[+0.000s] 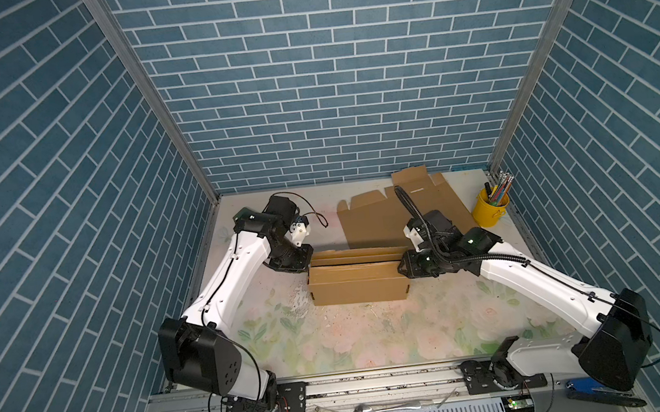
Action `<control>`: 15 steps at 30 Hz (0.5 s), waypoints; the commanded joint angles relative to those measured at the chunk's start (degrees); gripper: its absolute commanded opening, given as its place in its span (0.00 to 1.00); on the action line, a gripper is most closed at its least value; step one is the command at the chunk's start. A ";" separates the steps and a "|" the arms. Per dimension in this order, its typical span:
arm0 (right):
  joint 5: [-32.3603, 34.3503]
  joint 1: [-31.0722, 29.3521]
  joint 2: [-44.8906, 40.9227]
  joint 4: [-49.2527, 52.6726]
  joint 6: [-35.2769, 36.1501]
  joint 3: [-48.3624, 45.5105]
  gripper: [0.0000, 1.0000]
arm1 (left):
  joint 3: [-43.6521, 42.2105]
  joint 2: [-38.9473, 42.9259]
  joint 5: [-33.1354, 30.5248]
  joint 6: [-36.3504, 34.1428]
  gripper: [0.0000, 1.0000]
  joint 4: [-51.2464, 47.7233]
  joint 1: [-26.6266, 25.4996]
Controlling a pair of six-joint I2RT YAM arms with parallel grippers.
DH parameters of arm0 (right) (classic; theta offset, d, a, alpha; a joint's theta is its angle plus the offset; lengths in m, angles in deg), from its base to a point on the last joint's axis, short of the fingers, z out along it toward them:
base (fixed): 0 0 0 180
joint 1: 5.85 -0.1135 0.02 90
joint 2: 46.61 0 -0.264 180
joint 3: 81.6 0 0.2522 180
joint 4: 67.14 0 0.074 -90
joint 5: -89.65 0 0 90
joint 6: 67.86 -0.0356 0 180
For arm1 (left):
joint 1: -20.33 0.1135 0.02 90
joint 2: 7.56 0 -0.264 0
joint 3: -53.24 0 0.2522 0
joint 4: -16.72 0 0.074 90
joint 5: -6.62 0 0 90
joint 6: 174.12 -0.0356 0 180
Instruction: Fold the paper box
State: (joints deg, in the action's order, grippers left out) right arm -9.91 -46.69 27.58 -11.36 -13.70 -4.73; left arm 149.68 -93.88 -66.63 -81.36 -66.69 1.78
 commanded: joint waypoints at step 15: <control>1.83 0.61 2.36 -0.89 -1.26 -2.46 0.31 | 5.85 -3.35 1.21 -2.66 0.00 -5.89 0.01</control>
State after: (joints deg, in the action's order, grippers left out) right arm -9.52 -46.02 28.61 -13.78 -14.07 -4.73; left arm 155.10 -96.94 -66.65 -83.06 -71.47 1.83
